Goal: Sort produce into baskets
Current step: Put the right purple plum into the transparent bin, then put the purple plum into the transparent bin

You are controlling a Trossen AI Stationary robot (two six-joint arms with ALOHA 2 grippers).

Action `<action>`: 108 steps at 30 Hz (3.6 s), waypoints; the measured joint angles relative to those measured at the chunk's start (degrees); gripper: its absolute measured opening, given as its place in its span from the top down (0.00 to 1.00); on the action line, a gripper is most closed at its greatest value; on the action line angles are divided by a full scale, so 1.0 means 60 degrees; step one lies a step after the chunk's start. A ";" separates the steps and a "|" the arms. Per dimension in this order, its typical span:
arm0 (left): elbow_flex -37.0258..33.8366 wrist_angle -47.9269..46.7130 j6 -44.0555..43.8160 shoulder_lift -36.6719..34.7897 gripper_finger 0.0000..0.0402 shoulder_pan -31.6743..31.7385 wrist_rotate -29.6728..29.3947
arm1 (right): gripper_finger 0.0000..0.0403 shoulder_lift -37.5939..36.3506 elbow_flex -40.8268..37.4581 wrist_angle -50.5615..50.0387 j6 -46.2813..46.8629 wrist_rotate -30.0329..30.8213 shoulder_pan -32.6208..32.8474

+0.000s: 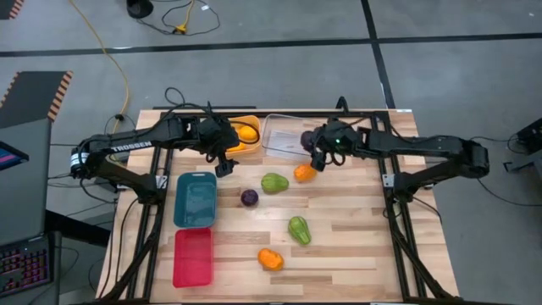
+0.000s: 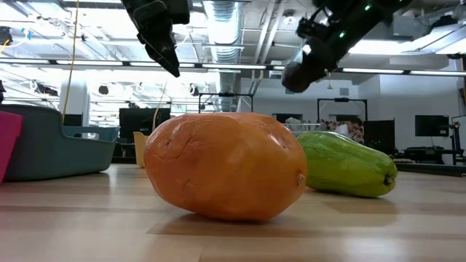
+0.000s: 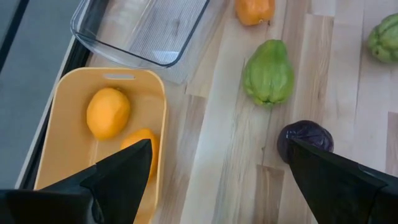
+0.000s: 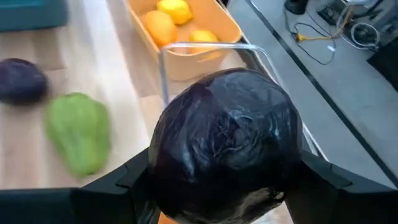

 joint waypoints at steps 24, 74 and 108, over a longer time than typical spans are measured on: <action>0.0004 0.0086 -0.0665 0.1593 0.11 -0.2741 -0.0692 | 0.06 0.0428 0.0230 -0.0046 -0.0727 0.0018 -0.1165; -0.1078 0.2411 -0.1078 0.4353 0.19 -0.3067 -0.0612 | 0.06 0.0242 0.2444 -0.2547 0.0085 0.0011 0.3384; 0.3552 0.3344 0.1896 0.4284 0.36 -0.0575 -0.1018 | 0.06 0.0367 0.2441 -0.3797 0.4957 0.0004 0.5976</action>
